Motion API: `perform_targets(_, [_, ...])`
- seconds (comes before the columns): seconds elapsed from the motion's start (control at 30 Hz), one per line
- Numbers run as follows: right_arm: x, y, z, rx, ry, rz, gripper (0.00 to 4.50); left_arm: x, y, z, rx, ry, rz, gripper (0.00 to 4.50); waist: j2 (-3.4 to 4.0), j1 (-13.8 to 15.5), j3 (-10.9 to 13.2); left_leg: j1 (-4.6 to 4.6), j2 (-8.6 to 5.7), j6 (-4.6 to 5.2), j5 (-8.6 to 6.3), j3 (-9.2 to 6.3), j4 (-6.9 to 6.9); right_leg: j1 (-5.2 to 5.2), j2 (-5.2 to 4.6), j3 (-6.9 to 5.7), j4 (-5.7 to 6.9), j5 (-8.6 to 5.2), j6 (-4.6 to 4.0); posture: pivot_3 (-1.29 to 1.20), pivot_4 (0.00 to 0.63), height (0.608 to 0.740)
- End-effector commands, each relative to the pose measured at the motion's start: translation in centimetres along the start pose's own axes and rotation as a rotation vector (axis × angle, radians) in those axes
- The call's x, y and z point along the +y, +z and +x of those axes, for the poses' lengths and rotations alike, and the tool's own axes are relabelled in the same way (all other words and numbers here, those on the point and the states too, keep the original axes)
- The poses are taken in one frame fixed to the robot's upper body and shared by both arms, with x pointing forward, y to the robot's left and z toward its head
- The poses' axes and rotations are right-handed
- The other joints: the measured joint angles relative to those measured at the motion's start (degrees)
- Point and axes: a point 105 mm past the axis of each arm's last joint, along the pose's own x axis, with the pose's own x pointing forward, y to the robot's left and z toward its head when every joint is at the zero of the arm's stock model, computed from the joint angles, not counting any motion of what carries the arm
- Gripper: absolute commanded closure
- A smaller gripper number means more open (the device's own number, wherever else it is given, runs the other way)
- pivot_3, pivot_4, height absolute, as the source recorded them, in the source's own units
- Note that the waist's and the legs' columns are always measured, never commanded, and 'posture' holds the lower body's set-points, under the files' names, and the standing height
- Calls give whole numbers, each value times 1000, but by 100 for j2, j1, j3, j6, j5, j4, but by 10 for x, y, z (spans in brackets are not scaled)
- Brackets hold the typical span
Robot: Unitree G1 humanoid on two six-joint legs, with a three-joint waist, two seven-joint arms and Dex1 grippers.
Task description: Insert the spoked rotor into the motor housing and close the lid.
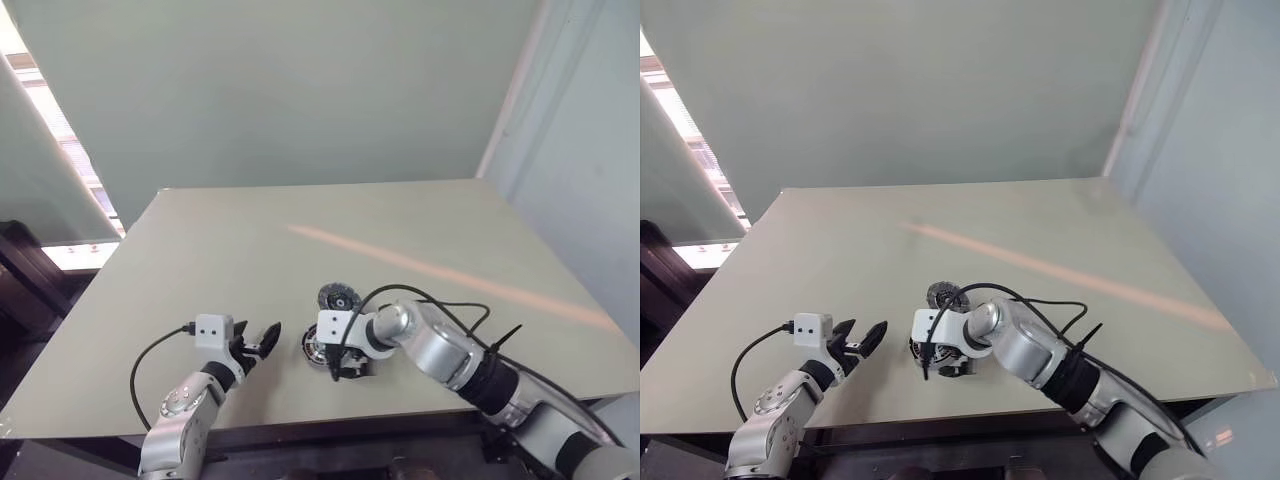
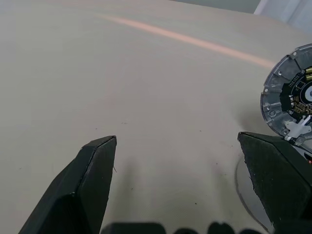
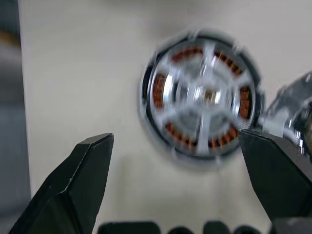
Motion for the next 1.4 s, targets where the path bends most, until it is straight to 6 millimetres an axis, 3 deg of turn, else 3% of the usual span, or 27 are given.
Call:
perform_targets(0.03, [-4,11,-5,3,24,-160,34,-1,13,2,-43,-13,25,214,0,-12,0,0,1,0,0,2,-1,-2,1,2,0,0,0,0,0,740])
perform_targets(0.3, [3,8,6,34,95,-286,34,-2,12,0,-41,-15,26,214,0,3,1,0,-2,0,0,1,1,2,-2,1,-1,0,1,0,0,740])
perform_targets(0.7, [0,-8,23,73,100,-287,34,-3,11,-1,-36,-16,27,214,0,2,1,1,-2,0,1,-1,3,3,-2,1,2,1,1,0,0,740])
perform_targets(0.83, [0,-11,28,77,100,-283,928,-3,12,0,-36,-17,27,214,1,2,1,7,-2,0,1,-1,4,7,-1,1,4,1,0,0,0,740])
perform_targets(1.17, [0,-11,30,73,99,-291,4354,-4,11,-1,-41,-12,22,214,-2,-4,-2,16,0,0,1,2,4,16,-1,3,6,1,0,0,0,740])
perform_targets(1.4, [-2,-7,29,58,91,-282,4406,-4,12,-1,-46,-11,19,214,-1,-3,-1,21,4,-3,3,0,3,17,4,1,12,-1,-3,0,0,740])
